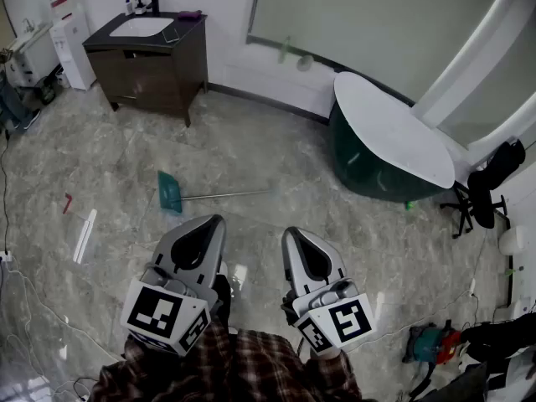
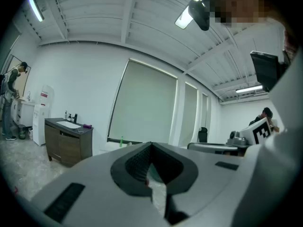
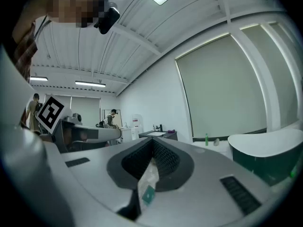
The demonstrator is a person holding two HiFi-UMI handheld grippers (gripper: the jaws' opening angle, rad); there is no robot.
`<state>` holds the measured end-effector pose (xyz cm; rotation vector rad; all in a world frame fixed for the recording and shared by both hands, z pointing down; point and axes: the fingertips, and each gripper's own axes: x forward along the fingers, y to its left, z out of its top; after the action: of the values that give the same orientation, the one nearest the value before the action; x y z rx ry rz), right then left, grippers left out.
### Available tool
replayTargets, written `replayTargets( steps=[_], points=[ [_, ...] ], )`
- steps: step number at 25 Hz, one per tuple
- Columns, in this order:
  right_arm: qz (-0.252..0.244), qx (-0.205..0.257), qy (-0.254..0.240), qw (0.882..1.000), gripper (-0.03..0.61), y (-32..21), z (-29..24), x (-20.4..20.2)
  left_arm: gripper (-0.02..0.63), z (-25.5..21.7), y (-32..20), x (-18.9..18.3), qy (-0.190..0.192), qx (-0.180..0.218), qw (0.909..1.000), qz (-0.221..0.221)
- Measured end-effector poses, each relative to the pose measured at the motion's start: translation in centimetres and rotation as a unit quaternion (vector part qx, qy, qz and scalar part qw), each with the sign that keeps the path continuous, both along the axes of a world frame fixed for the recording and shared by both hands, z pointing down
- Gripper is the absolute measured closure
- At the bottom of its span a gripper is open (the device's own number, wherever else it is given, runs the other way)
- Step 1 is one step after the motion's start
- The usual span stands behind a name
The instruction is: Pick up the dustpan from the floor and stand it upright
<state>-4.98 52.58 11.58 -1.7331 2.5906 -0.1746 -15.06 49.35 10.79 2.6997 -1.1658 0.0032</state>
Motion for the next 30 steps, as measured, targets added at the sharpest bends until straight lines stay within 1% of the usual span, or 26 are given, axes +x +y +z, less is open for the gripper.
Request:
replayTargets(
  steps=[5,8,16,19,23,27,30],
  points=[
    [0.005,0.003,0.006,1.0,0.566,-8.8,-1.1,-0.1,0.603,-1.1,-8.7,-0.2,-0.002,0.008,0.9999,0.007],
    [0.017,0.006,0.005,1.0,0.566,-13.4,-1.3,0.4,0.603,-1.1,-13.3,0.0,-0.004,0.01,0.9999,0.013],
    [0.032,-0.025,0.005,0.999,0.566,-22.0,0.4,1.8,0.603,0.9,-21.9,0.5,-0.007,-0.026,0.9994,0.02],
    [0.029,-0.035,0.005,0.999,0.566,-25.2,1.3,2.4,0.603,1.8,-25.0,0.8,-0.007,-0.036,0.9993,0.011],
    [0.015,-0.035,0.004,0.999,0.566,-30.1,1.9,3.9,0.603,2.5,-29.7,1.7,-0.005,-0.037,0.9993,-0.007],
    [-0.009,-0.035,0.015,0.999,0.566,-35.3,1.7,6.0,0.603,2.6,-34.5,3.9,-0.002,-0.039,0.9989,-0.027],
    [-0.029,-0.032,0.023,0.999,0.566,-39.8,1.2,8.3,0.603,2.2,-38.5,5.9,0.0,-0.035,0.998,-0.053]
  ],
)
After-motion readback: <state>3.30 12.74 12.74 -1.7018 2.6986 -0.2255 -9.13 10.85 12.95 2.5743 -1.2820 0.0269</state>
